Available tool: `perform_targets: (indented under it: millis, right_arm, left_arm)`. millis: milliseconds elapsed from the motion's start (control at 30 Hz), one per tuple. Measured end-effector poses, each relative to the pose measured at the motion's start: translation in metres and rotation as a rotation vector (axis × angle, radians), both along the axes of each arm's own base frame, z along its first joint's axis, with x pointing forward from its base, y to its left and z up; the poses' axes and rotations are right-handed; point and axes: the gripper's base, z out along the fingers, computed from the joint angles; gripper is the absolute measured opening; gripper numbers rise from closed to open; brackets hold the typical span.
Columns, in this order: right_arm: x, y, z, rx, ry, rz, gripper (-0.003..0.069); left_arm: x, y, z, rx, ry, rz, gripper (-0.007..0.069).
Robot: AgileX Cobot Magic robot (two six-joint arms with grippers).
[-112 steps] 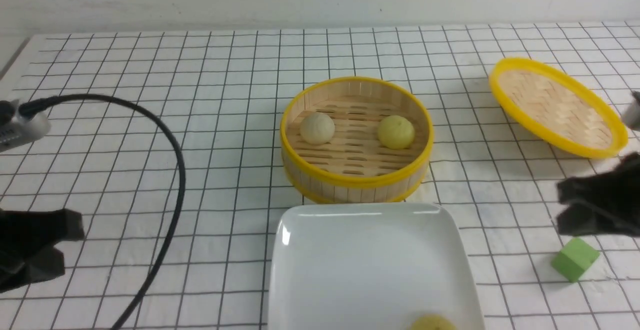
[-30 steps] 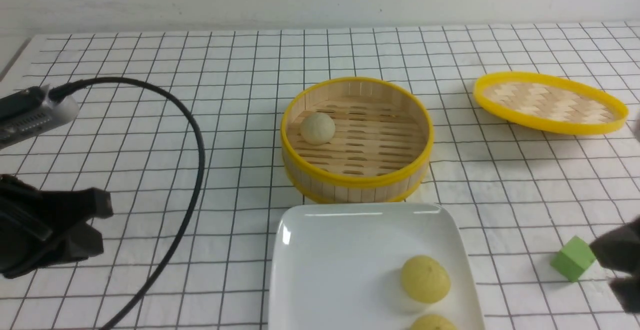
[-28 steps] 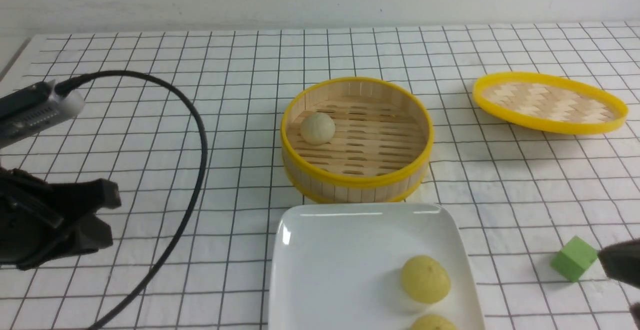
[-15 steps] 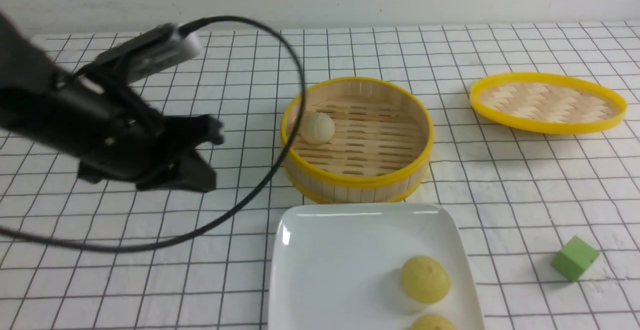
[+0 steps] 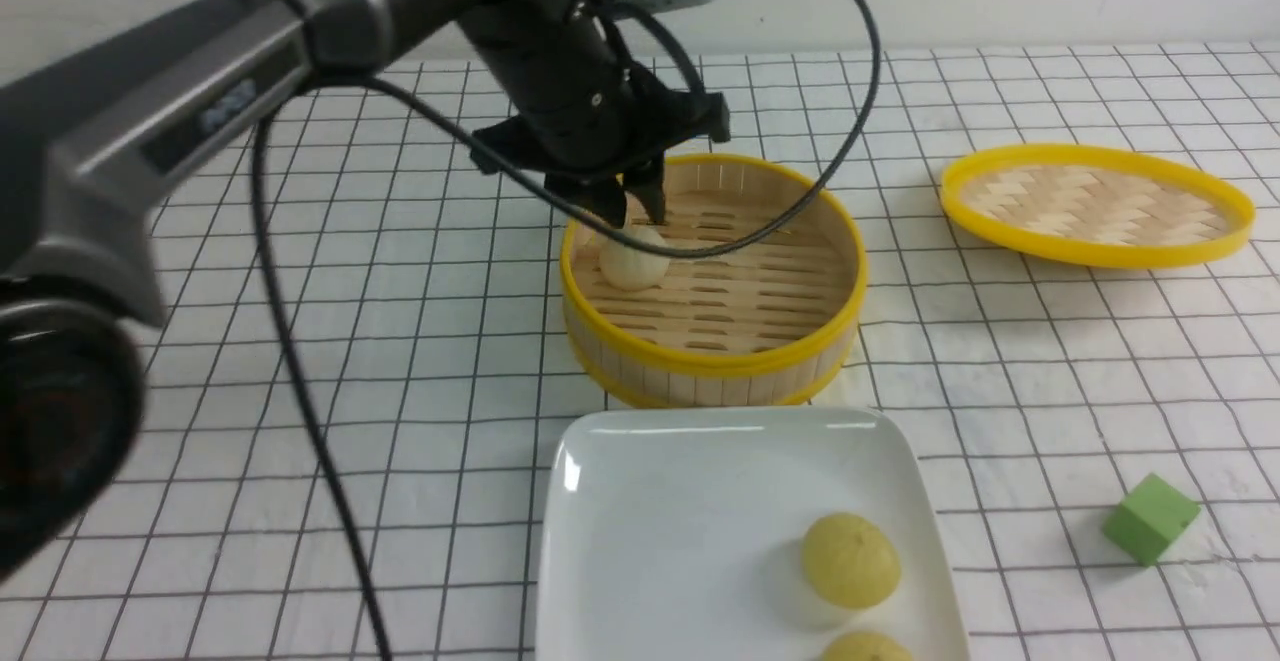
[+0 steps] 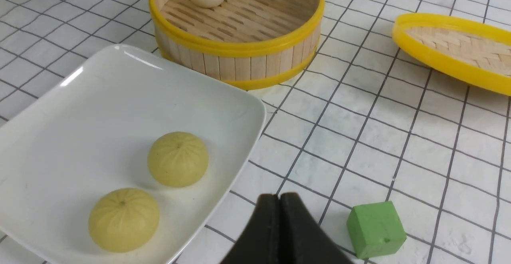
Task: Put the steamed buns into the plate on the white-black tablecloth.
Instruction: 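Reach into the bamboo steamer and grasp a bun with the left gripper, then carry the bun from the bamboo steamer to the plate with the left gripper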
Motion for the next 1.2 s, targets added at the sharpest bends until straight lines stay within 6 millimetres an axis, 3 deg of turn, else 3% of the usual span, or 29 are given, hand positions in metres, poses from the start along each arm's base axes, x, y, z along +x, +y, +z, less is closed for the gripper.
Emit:
perform_targets:
  millis: [133,400,600,633,700,767,867,900,933,1000,1067,1133,1200]
  right_arm:
    - [0.000,0.000,0.000,0.000,-0.001,0.000,-0.0003]
    - [0.001,-0.001,0.000,-0.017,-0.014,-0.004,0.0001]
    - [0.001,-0.001,0.000,-0.018,-0.014,-0.004,0.0005]
    - [0.001,-0.001,0.000,-0.018,-0.014,-0.004,0.0005]
    - [0.001,-0.001,0.000,-0.019,-0.013,-0.004,0.0006]
    - [0.001,-0.001,0.000,-0.019,-0.013,-0.004,0.0007]
    - [0.001,-0.001,0.000,-0.019,-0.013,-0.004,0.0011]
    - [0.001,-0.001,0.000,-0.019,-0.013,-0.004,0.0012]
    - [0.001,-0.001,0.000,-0.019,-0.013,-0.004,0.0012]
    - [0.001,-0.001,0.000,-0.018,-0.013,-0.004,0.0013]
    - [0.001,-0.001,0.000,-0.018,-0.012,-0.004,0.0014]
    - [0.001,-0.001,0.000,-0.021,-0.008,-0.005,0.0014]
    - [0.000,-0.001,-0.001,-0.026,0.000,-0.007,0.0014]
  left_arm:
    - [0.033,-0.012,-0.025,0.057,-0.033,0.003,0.0325]
    - [0.052,-0.018,-0.072,0.124,-0.004,0.002,0.0320]
    - [0.056,-0.019,-0.083,0.137,-0.007,0.001,0.0193]
    - [0.055,-0.019,-0.081,0.142,0.006,0.001,0.0099]
    - [0.053,-0.018,-0.079,0.144,0.018,-0.002,0.0053]
    - [0.049,-0.017,-0.069,0.150,0.044,-0.015,0.0028]
    - [0.040,-0.014,-0.031,0.129,0.013,-0.040,0.0024]
    - [0.034,-0.011,-0.003,0.103,-0.042,-0.045,0.0024]
    - [0.031,-0.009,0.009,0.092,-0.066,-0.045,0.0024]
    - [0.015,-0.001,0.053,0.045,-0.142,-0.045,0.0024]
    - [-0.010,0.009,0.091,-0.004,-0.188,-0.060,0.0023]
    - [-0.034,0.015,0.106,-0.019,-0.180,-0.092,0.0023]
    - [-0.059,0.017,0.104,0.002,-0.135,-0.139,0.0023]
